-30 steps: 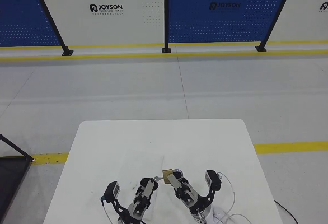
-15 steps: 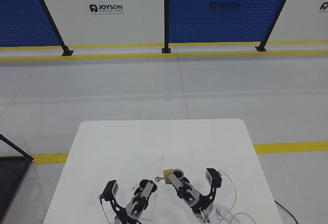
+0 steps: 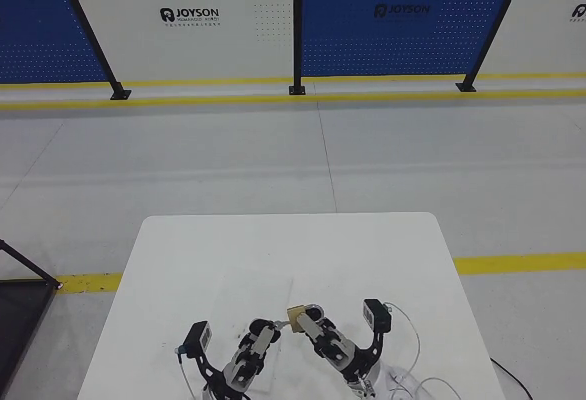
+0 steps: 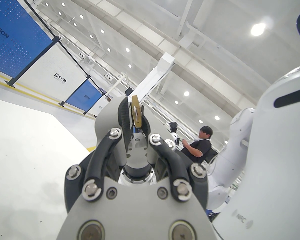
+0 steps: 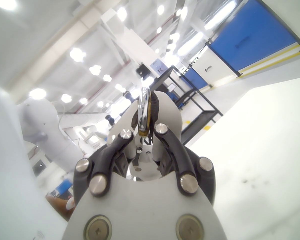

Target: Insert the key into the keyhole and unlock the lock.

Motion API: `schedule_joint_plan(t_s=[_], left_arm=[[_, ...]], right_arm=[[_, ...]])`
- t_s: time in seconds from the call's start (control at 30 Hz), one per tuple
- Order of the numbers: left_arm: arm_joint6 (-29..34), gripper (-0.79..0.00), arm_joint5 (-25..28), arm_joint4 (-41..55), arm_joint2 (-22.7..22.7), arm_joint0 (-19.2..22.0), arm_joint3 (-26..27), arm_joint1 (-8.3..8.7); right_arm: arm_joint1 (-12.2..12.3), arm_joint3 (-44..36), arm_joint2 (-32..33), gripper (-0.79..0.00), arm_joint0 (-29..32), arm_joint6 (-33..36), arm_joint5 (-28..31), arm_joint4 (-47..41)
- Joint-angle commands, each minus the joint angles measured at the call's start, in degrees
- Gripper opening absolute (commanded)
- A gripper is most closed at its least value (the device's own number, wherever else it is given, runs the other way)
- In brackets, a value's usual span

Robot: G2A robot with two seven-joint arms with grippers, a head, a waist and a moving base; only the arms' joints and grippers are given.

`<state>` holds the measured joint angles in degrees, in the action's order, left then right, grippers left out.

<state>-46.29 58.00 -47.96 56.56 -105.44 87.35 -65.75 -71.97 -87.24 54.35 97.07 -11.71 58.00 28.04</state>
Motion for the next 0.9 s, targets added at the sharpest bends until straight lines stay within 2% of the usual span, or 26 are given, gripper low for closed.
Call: schedule_joint_plan(t_s=[0.0, 0.3, 0.37, 0.47, 0.5, 0.57, 0.87], left_arm=[[0.00, -0.653, 0.00, -0.12, -0.15, 0.13, -0.19, 0.05], [0.00, -0.770, 0.00, -0.27, -0.35, 0.34, -0.41, 0.19], [0.00, -0.767, 0.00, -0.42, -0.38, 0.37, -0.53, 0.21], [0.00, -0.720, 0.00, -0.45, -0.39, 0.44, -0.66, 0.20], [0.00, -0.723, 0.00, -0.57, -0.39, 0.47, -0.76, 0.20], [0.00, -0.782, 0.00, -0.63, -0.33, 0.50, -0.96, 0.17], [0.00, -0.785, 0.00, -2.07, 0.58, 0.41, -1.62, -0.20]], right_arm=[[0.03, 0.08, -0.03, -0.785, -0.12, 0.56, -0.10, -0.44], [0.08, -0.04, -0.29, -0.785, -0.26, 2.33, -1.16, -1.04], [0.07, -0.07, -0.38, -0.785, -0.31, 2.62, -1.35, -1.02], [0.06, -0.11, -0.46, -0.785, -0.31, 2.84, -1.61, -0.97], [0.06, -0.13, -0.45, -0.785, -0.32, 2.87, -1.72, -0.93], [0.06, -0.16, -0.49, -0.785, -0.29, 2.99, -1.87, -0.91], [0.09, -0.32, -0.68, -0.785, -0.22, 3.90, -2.70, -0.31]])
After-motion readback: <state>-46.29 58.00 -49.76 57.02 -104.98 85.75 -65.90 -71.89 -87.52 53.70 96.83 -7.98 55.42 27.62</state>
